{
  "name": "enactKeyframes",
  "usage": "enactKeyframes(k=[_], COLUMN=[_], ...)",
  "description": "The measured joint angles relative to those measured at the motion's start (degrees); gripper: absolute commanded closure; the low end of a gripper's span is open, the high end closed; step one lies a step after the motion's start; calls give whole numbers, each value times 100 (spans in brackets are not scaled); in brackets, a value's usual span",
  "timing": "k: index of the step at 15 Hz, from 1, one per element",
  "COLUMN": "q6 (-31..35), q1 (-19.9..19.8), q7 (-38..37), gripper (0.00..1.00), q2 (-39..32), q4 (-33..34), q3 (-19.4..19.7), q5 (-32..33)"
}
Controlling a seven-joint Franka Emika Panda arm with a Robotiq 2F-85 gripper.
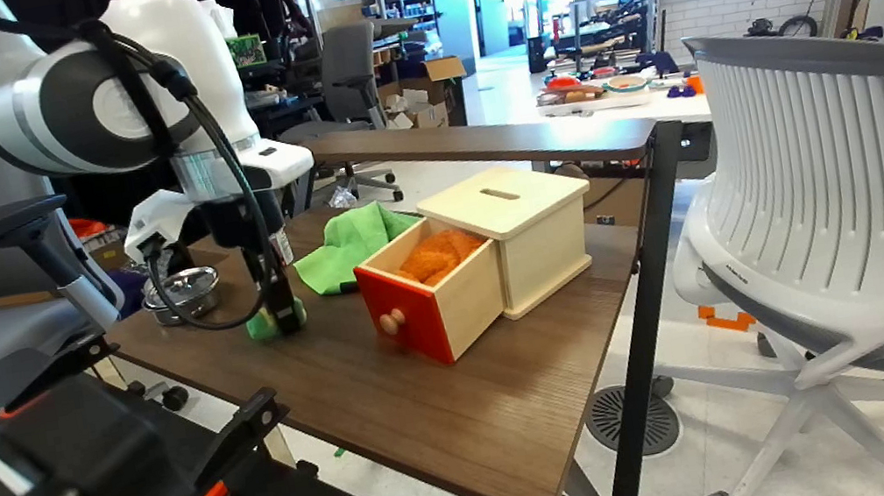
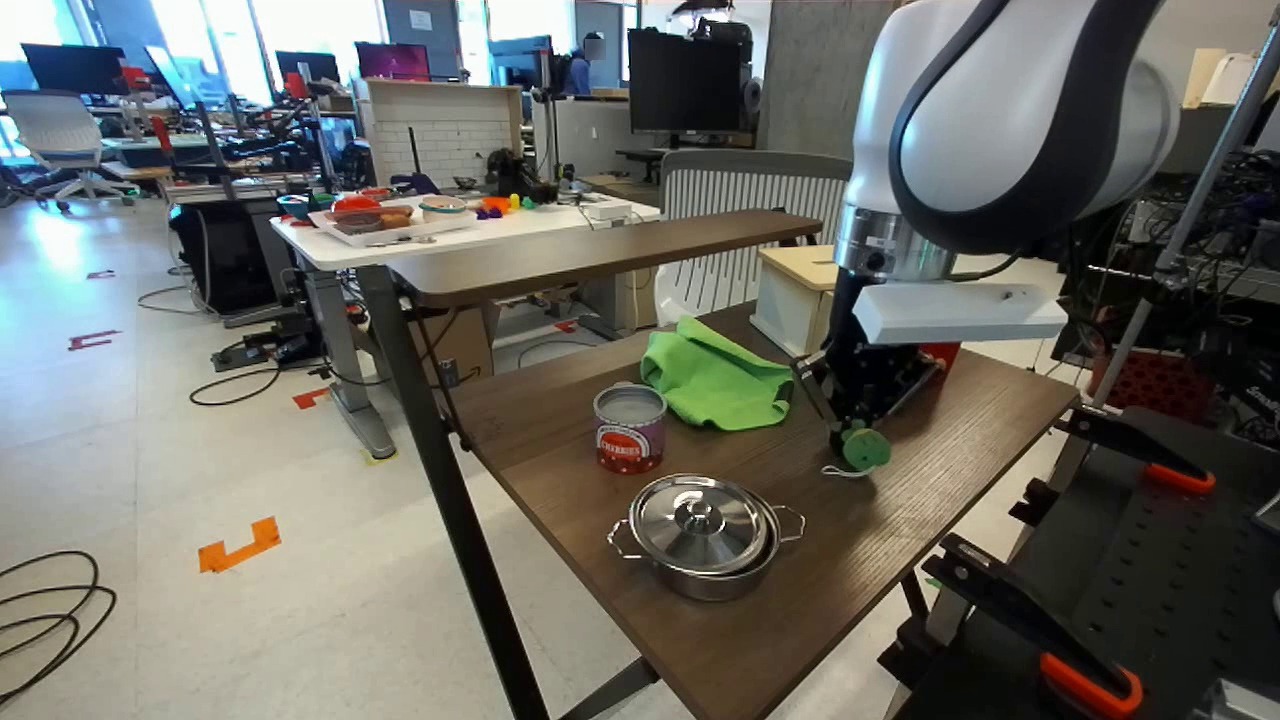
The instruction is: Put the green doll in the open drawer
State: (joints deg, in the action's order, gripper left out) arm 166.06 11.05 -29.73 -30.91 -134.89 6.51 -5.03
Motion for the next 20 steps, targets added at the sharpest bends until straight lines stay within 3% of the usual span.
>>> enactKeyframes(k=[11,20], q6=[-409,-423], q1=[-420,-889], q7=[458,474], gripper=[96,96], q2=[1346,1372], q4=[-181,191], q3=[-23,113], q5=[-11,-11])
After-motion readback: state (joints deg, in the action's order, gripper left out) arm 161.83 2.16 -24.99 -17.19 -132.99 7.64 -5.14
